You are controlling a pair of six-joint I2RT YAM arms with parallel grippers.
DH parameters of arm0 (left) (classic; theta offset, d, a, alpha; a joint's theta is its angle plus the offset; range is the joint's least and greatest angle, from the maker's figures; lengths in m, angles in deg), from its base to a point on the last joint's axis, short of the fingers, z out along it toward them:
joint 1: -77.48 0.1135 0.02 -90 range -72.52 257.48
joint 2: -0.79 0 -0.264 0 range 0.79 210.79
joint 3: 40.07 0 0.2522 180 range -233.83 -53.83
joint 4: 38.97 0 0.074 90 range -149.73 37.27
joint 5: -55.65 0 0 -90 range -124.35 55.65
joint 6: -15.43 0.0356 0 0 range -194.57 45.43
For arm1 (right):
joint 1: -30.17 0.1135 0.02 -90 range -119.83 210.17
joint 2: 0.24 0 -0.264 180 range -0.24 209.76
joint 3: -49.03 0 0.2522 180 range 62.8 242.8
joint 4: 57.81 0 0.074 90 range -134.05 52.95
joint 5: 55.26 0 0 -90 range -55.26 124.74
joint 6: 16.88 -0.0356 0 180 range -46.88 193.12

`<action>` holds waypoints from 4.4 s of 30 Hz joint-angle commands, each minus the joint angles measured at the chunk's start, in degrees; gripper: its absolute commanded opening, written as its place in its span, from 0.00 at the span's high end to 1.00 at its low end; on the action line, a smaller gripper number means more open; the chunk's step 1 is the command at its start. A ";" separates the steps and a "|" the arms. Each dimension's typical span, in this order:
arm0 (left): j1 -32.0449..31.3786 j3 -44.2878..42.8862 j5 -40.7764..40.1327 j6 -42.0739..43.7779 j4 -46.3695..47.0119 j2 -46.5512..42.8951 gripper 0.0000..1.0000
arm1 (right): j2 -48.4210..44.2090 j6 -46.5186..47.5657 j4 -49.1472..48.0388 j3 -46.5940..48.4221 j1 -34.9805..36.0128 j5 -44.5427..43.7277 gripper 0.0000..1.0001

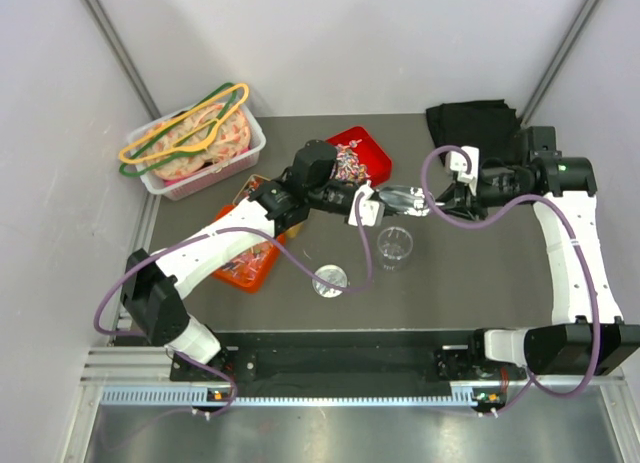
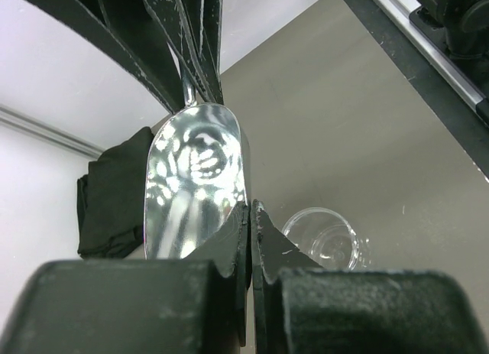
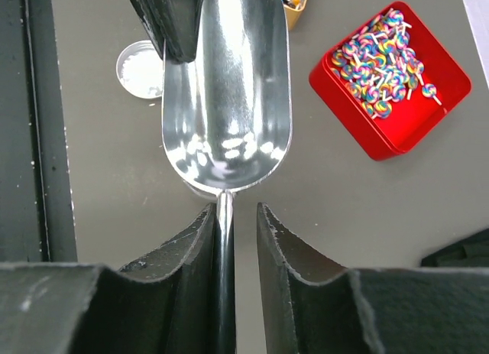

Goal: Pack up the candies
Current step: Pick up the spatula from the center of the board, then adjust the storage box at the center of the board.

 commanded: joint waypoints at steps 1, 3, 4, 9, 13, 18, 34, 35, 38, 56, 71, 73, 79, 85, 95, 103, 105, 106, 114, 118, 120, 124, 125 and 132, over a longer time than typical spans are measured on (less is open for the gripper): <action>0.51 -0.54 3.73 1.42 -0.75 -0.59 1.00 | -1.47 3.20 1.34 1.69 -1.64 2.77 0.75; 0.60 -0.19 3.82 1.51 -0.75 -0.77 1.00 | -1.64 3.72 1.78 1.78 -1.81 2.85 0.75; 0.69 -0.10 3.82 1.51 -0.58 -0.86 1.00 | -1.64 3.72 1.78 1.87 -1.82 3.12 0.75; 0.78 0.42 3.82 1.33 0.04 -0.95 1.00 | -1.56 3.99 3.10 2.48 -1.82 5.57 0.77; 0.78 0.42 3.90 0.98 0.48 -0.69 1.00 | -1.65 4.51 4.07 3.28 -1.82 6.11 0.88; 0.69 0.51 3.55 1.15 0.92 -0.24 1.00 | -2.08 5.13 5.12 3.28 -1.55 5.32 1.00; 2.97 -0.10 -0.92 -2.45 2.68 -0.86 0.11 | -2.70 -11.46 -11.12 -1.20 -1.02 -1.45 1.00; 3.67 -0.10 -1.80 -3.06 2.15 -1.29 0.01 | -2.70 -13.48 -15.14 -1.64 -1.02 -2.50 1.00; 4.12 -2.64 -16.00 -2.54 -1.17 -1.39 0.01 | -3.05 -22.00 -23.92 -3.66 -0.24 -11.24 1.00; 12.01 -7.75 -58.77 -14.29 -17.65 4.85 0.01 | 11.97 -35.74 -34.17 9.95 9.96 -48.99 1.00; 25.64 -34.72 -40.42 -24.86 -7.44 35.86 0.01 | 14.09 -41.19 -33.11 15.05 9.87 -51.29 1.00; 27.05 -39.88 -38.47 -24.86 -6.47 40.52 0.02 | 13.82 -41.71 -32.85 15.06 9.87 -51.29 1.00; 29.86 -49.14 -25.91 -25.30 -2.78 49.67 0.12 | 13.30 -42.94 -32.32 14.35 9.87 -49.53 1.00; 30.92 -51.25 -14.57 -29.25 2.42 53.10 0.18 | 12.77 -43.65 -33.02 12.51 9.96 -48.74 1.00; 30.57 -52.40 -22.98 -27.85 2.85 58.20 0.28 | 11.01 -44.79 -33.81 9.87 9.96 -46.54 1.00; 30.05 -52.48 -25.19 -25.04 3.73 60.22 0.33 | 9.43 -45.58 -33.72 8.29 9.87 -44.52 1.00; 30.05 -52.75 -25.10 -24.86 3.91 60.66 0.33 | 8.90 -45.76 -33.81 7.85 10.05 -44.25 1.00; 30.13 -52.75 -24.84 -24.86 3.91 60.92 0.33 | 8.81 -45.67 -33.55 7.41 10.22 -43.82 1.00; 30.04 -52.57 -23.25 -25.56 4.70 61.98 0.58 | 8.81 -41.81 -33.11 4.77 12.77 -45.75 1.00; 30.05 -52.57 -22.73 -25.83 5.05 62.07 0.71 | 9.51 -41.01 -33.46 5.12 13.65 -46.45 1.00; 30.04 -52.57 -22.46 -25.83 4.79 62.07 0.76 | 9.69 -40.66 -33.29 5.82 14.00 -46.19 1.00; 29.78 -52.57 -21.24 -25.56 3.91 61.89 0.95 | 9.96 -39.00 -32.76 6.00 15.15 -46.89 1.00; 29.69 -52.57 -21.23 -25.74 3.82 61.81 1.00 | 9.96 -37.69 -32.67 5.83 15.50 -46.98 1.00; 29.17 -49.33 -20.79 -29.07 2.23 57.34 1.00 | 9.52 -32.05 -33.28 3.64 15.85 -47.15 1.00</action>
